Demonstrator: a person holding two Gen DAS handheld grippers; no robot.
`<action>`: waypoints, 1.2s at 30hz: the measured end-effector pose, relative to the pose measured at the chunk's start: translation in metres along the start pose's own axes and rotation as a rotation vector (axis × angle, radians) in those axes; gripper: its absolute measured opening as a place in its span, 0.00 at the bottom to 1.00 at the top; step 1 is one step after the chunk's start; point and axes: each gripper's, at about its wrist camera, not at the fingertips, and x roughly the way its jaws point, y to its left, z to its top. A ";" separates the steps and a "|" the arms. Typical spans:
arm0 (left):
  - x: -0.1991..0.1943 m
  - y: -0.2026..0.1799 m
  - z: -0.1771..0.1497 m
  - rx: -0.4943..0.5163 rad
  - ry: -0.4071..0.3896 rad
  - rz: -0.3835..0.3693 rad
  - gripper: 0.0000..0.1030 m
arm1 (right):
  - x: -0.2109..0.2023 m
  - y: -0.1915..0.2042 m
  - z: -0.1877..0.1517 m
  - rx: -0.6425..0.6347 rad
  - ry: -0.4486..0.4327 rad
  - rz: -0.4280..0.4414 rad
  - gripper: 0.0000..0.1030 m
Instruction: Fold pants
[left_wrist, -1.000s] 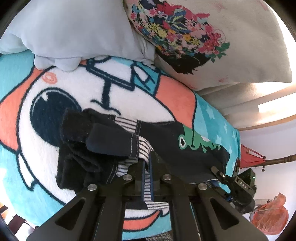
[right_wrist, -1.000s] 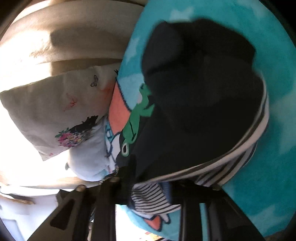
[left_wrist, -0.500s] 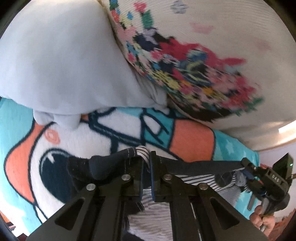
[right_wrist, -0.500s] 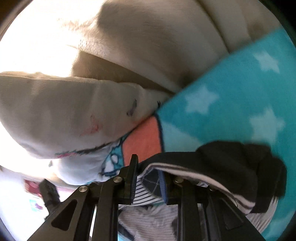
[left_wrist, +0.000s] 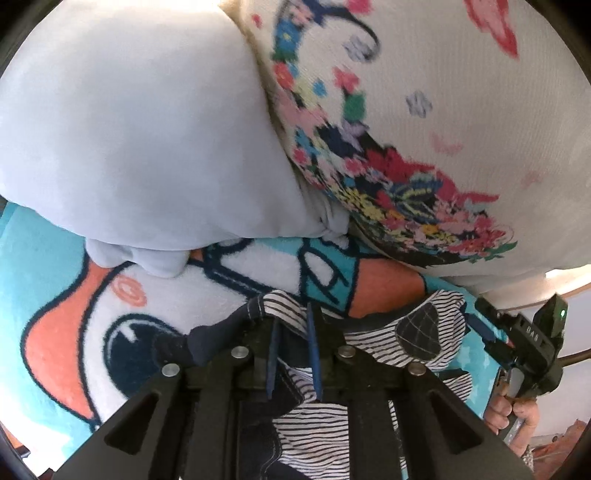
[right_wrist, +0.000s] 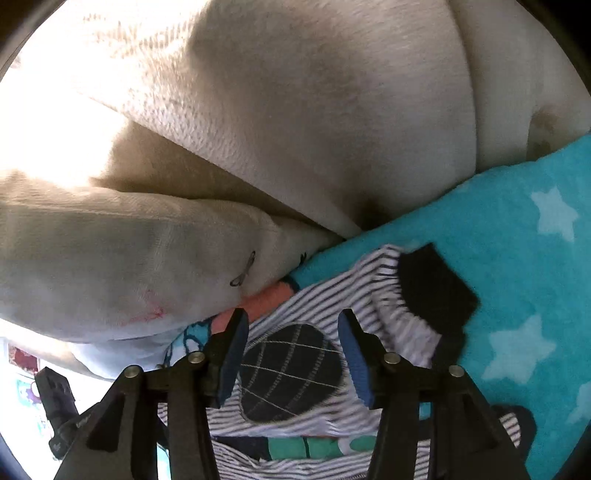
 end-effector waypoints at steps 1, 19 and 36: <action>-0.002 0.002 0.000 -0.003 -0.001 -0.006 0.15 | -0.005 -0.004 -0.003 0.002 -0.001 0.006 0.55; -0.030 0.055 -0.045 0.013 0.011 0.058 0.55 | -0.090 -0.084 -0.075 0.013 -0.039 -0.081 0.57; -0.012 0.068 -0.128 0.043 0.136 0.156 0.08 | -0.100 -0.126 -0.117 0.126 -0.081 -0.108 0.58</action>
